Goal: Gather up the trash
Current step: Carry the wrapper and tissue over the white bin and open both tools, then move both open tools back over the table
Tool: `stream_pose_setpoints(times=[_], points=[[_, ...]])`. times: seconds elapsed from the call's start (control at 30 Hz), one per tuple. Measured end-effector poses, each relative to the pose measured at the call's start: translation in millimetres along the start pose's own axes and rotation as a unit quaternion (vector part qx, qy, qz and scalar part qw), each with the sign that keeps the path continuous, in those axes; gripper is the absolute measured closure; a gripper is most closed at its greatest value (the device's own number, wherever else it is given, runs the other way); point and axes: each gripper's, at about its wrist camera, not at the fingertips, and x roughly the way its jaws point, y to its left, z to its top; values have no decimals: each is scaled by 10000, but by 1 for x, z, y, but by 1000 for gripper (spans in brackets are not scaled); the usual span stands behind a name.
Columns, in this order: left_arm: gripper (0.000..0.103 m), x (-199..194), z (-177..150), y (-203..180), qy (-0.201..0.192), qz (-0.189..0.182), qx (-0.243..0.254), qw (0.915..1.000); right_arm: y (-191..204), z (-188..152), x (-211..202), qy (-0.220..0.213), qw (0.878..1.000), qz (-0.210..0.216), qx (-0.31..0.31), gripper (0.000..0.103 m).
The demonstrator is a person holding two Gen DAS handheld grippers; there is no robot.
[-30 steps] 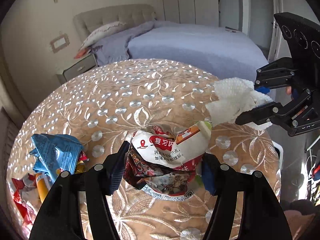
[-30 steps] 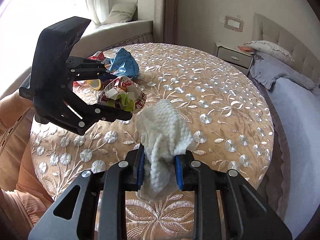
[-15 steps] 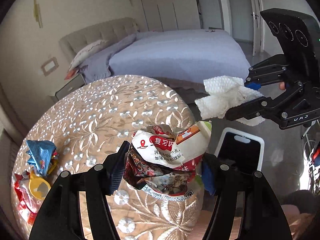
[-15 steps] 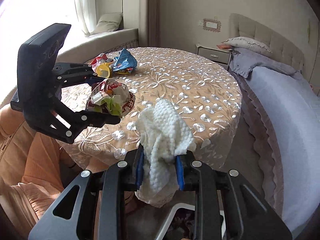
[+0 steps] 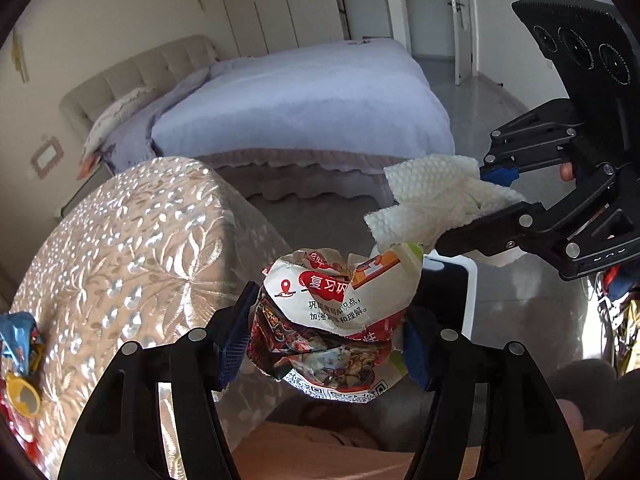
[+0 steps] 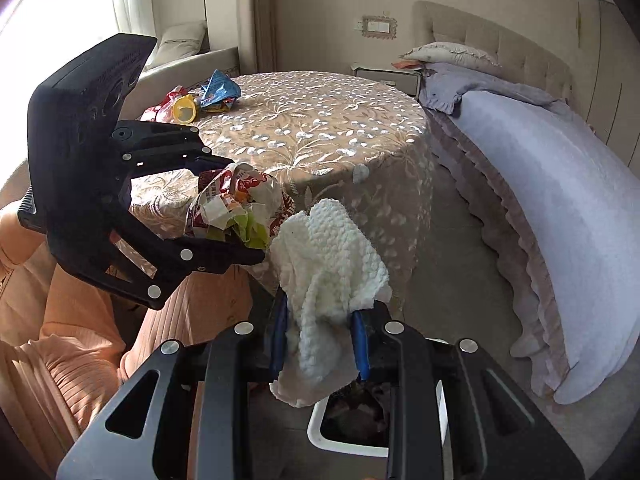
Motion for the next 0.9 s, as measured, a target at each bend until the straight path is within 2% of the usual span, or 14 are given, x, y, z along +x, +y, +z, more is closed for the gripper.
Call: stream_pose_setpoints(times=[0.2,0.37,0.5,0.63,0.67,0.7,0.73,0.77,0.9], points=[[40,39,-1,-28,235,-362,108,9990,-21,-32,9,227,9991,-205,286,75],[40,79,-5,-41,445,-755,301,9957,-45,-57,29,583,9971,-181,446,74],[40,117,-8,-47,735,-1031,564,9903,-66,-77,53,951,9940,-238,479,74],[38,145,-11,-56,838,-1472,854,9819,-87,-96,72,1281,9903,-105,535,70],[32,151,-11,-58,841,-1601,913,9793,-92,-100,76,1391,9888,21,549,47],[20,156,-10,-59,847,-1734,980,9763,-96,-104,79,1481,9873,115,560,24],[13,160,-9,-61,831,-1793,1050,9746,-98,-107,81,1497,9873,76,519,6],[7,164,-9,-61,811,-1839,1099,9734,-100,-110,83,1584,9863,78,456,5],[5,177,-6,-67,926,-2187,1112,9650,-104,-120,93,1851,9819,53,396,5]])
